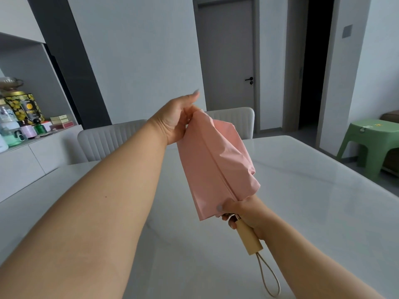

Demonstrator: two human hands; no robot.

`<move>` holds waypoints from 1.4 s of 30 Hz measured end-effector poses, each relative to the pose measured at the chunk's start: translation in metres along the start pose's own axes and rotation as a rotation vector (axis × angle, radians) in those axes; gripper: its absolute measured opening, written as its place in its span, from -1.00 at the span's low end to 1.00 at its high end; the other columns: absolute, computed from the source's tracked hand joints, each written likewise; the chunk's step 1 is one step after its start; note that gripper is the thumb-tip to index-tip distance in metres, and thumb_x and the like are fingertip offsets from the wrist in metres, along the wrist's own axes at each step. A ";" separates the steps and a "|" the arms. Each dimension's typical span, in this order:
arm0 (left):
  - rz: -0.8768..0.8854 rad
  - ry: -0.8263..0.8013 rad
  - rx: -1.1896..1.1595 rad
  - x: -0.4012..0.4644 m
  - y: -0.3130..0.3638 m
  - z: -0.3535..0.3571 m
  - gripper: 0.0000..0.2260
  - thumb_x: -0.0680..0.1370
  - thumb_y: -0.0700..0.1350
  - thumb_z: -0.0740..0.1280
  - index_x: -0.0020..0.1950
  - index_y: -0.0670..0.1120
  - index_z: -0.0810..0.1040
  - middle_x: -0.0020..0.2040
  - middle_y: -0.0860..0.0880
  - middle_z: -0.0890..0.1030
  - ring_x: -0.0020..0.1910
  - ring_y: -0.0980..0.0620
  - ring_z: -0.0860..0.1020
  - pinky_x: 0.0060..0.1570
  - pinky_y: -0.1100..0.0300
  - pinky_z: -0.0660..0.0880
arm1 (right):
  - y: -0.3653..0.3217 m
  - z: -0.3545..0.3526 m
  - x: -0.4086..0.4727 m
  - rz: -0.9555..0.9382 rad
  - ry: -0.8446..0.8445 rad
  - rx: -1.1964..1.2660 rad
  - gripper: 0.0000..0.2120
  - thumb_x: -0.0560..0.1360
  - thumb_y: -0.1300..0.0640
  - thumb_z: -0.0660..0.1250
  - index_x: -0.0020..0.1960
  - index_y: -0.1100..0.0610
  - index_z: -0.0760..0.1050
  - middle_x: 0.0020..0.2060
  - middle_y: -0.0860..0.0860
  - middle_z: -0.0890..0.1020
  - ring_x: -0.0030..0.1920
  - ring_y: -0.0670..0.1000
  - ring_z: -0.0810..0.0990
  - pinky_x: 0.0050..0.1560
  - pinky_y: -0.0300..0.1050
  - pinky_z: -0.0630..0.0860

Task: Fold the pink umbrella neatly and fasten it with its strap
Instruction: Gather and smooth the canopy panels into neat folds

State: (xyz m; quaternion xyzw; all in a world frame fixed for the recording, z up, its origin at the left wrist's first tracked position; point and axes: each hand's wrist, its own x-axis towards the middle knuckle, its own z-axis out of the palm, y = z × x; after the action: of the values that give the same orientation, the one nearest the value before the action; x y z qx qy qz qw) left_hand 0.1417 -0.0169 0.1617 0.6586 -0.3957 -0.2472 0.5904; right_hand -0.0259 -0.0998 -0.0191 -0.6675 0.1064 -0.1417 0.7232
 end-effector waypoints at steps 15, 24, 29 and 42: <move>-0.052 0.177 0.063 -0.006 -0.004 0.007 -0.86 0.22 -0.10 0.26 -0.48 -0.01 0.30 -0.45 0.01 0.38 -0.42 0.04 0.33 -0.27 0.13 0.25 | 0.000 0.001 0.000 0.026 -0.009 0.025 -0.56 0.22 0.30 0.42 0.08 0.33 0.45 -0.38 0.12 0.61 -0.41 0.02 0.52 -0.50 -0.16 0.43; -0.081 0.165 0.347 -0.001 0.003 0.003 -0.93 0.37 -0.08 0.38 -0.27 -0.06 0.56 -0.32 0.04 0.55 -0.23 0.03 0.44 -0.11 0.14 0.30 | -0.001 0.002 0.000 0.054 -0.007 -0.008 -0.54 0.20 0.30 0.42 0.08 0.33 0.46 -0.36 0.16 0.60 -0.40 0.03 0.51 -0.49 -0.17 0.43; -0.015 0.126 0.409 0.000 0.007 0.012 -0.66 0.30 -0.20 0.27 0.03 -0.05 0.67 -0.11 0.03 0.60 -0.07 0.06 0.50 -0.06 0.21 0.38 | 0.000 0.005 -0.001 0.067 -0.020 -0.015 -0.64 0.20 0.30 0.42 -0.02 0.34 0.50 -0.36 0.17 0.60 -0.40 0.03 0.51 -0.50 -0.18 0.43; -0.013 0.253 0.230 0.003 -0.003 0.004 -0.84 0.44 -0.27 0.36 -0.08 -0.04 0.63 -0.24 0.00 0.56 -0.14 0.03 0.47 -0.10 0.13 0.29 | 0.002 0.002 0.000 0.083 0.013 -0.040 -0.58 0.25 0.37 0.43 0.09 0.40 0.47 -0.30 0.23 0.59 -0.39 0.06 0.51 -0.49 -0.17 0.44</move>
State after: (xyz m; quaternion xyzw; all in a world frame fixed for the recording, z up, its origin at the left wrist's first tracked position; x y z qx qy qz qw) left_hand 0.1408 -0.0215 0.1583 0.7504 -0.3394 -0.1191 0.5545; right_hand -0.0245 -0.0976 -0.0211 -0.6758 0.1414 -0.1137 0.7144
